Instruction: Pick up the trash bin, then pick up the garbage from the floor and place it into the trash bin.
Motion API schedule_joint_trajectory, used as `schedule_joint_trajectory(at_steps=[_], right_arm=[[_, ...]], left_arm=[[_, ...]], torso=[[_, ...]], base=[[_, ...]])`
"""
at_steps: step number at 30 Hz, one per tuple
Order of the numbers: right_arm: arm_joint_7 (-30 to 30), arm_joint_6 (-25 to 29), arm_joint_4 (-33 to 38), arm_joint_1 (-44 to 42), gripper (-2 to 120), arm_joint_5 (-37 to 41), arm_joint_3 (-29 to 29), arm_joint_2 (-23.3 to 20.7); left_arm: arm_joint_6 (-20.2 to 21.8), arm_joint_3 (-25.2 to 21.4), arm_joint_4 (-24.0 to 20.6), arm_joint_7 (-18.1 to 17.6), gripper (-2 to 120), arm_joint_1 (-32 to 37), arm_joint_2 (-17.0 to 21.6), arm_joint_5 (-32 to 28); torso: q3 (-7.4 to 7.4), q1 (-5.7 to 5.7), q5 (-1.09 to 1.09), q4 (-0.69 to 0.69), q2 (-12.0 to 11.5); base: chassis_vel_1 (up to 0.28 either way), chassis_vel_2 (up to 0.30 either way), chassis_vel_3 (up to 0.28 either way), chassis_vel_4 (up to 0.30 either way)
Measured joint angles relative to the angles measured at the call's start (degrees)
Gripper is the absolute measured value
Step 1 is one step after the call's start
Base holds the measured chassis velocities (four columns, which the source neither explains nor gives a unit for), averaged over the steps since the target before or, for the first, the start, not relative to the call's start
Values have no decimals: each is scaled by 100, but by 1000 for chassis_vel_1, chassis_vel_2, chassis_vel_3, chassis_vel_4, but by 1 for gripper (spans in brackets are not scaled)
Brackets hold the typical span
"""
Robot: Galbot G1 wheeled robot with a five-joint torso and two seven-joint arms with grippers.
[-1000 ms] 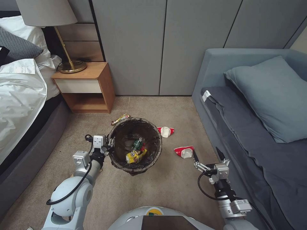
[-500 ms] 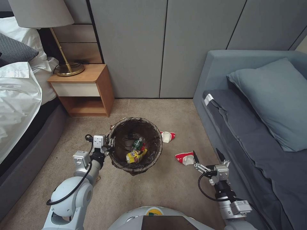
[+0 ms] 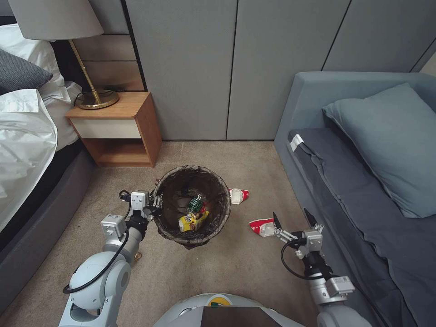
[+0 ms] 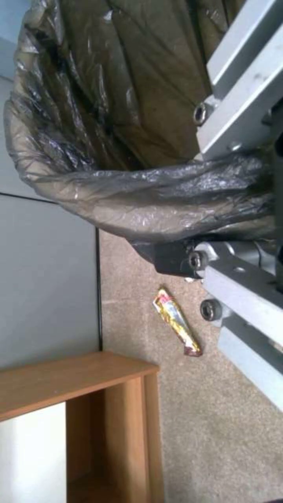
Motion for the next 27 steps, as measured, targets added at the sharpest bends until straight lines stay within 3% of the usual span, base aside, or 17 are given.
schedule_joint_trajectory(at_steps=[10,14,17,27], right_arm=[[-414,-1475,-722,1315,100,644,130,-1062],[-640,-1728,-999,1558,100,719,100,-1254],[-925,-2227,-1382,1943,100,770,-2,-1467],[-1308,-2595,-2444,2759,100,342,-629,-1815]], left_arm=[[1,-99,-57,2,7,52,40,-110],[1,-101,-57,2,7,53,36,-119],[1,-88,-57,1,7,52,33,-119],[24,-65,-12,-4,7,16,33,-108]], torso=[[0,0,2,2,0],[1,0,-1,0,0],[1,0,0,-1,0],[1,0,-1,1,0]], base=[[0,0,0,0],[0,0,0,0],[0,0,0,0],[0,0,0,0]])
